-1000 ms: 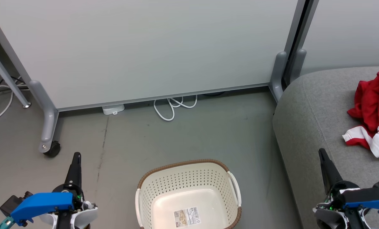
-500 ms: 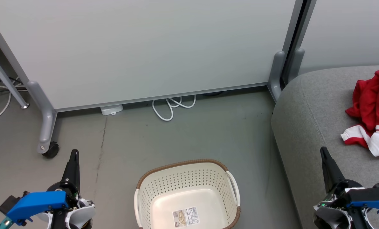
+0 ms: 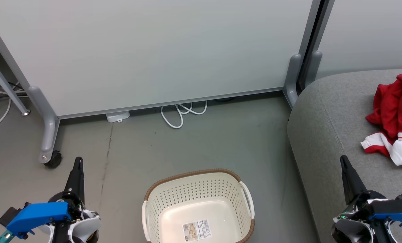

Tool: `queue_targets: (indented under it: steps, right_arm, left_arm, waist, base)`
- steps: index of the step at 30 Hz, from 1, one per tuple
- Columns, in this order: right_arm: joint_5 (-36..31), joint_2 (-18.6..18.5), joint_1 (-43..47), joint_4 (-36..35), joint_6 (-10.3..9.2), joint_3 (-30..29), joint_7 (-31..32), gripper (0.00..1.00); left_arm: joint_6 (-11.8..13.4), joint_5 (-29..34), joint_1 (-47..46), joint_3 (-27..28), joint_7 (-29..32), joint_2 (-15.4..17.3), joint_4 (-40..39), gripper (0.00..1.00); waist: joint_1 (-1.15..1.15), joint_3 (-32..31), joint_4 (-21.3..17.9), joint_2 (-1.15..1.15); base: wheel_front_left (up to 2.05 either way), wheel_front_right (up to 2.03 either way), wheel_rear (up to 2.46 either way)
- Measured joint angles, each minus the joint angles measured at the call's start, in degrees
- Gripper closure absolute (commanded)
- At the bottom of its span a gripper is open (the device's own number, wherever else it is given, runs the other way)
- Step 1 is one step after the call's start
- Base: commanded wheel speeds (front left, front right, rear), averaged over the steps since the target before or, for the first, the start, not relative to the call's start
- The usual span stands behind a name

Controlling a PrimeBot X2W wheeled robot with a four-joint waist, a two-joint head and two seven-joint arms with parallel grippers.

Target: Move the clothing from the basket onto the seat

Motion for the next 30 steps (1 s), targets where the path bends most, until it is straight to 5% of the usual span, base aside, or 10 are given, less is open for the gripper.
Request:
queue_targets:
  steps: [30]
  right_arm:
    - [0.0, 0.0, 0.0, 0.0, 0.0, 0.0, 0.0, 1.0]
  left_arm:
    - [0.0, 0.0, 0.0, 0.0, 0.0, 0.0, 0.0, 1.0]
  waist:
    - [0.0, 0.0, 0.0, 0.0]
  base:
    - [0.0, 0.0, 0.0]
